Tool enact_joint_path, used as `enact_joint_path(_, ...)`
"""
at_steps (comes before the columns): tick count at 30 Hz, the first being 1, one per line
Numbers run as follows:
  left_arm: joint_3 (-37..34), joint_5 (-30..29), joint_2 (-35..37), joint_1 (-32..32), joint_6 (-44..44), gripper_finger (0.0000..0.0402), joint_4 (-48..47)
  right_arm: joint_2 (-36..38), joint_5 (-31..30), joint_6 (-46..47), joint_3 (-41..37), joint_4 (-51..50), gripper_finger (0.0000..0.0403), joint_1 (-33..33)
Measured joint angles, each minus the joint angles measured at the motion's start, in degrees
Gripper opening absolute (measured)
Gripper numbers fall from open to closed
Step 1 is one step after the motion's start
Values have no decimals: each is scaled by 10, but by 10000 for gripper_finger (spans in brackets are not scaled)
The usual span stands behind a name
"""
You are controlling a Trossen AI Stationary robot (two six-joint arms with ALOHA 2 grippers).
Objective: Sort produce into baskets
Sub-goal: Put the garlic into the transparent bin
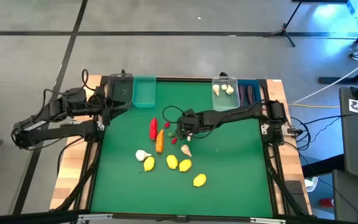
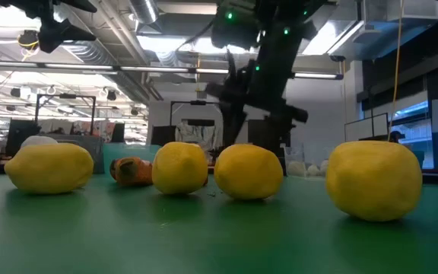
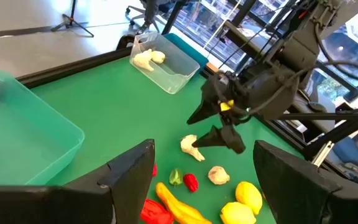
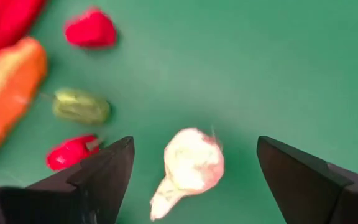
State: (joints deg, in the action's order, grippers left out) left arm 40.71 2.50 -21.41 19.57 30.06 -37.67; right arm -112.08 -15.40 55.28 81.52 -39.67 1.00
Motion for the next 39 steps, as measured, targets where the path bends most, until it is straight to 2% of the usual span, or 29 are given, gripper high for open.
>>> enact_joint_path(6,0,0,0,-1,3,267,-13,-35,48,0,0,0,339,2)
enact_joint_path(13,0,0,0,-1,14,267,-19,-43,59,15,-1,-10,323,1)
enact_joint_path(18,0,0,0,-1,14,267,-30,-43,65,15,-1,-11,275,2)
enact_joint_path(32,0,-2,0,-1,17,267,-38,-43,95,-2,-1,-12,106,1)
enact_joint_path(39,0,-2,0,-1,16,267,-37,-43,111,-16,-1,-11,53,1)
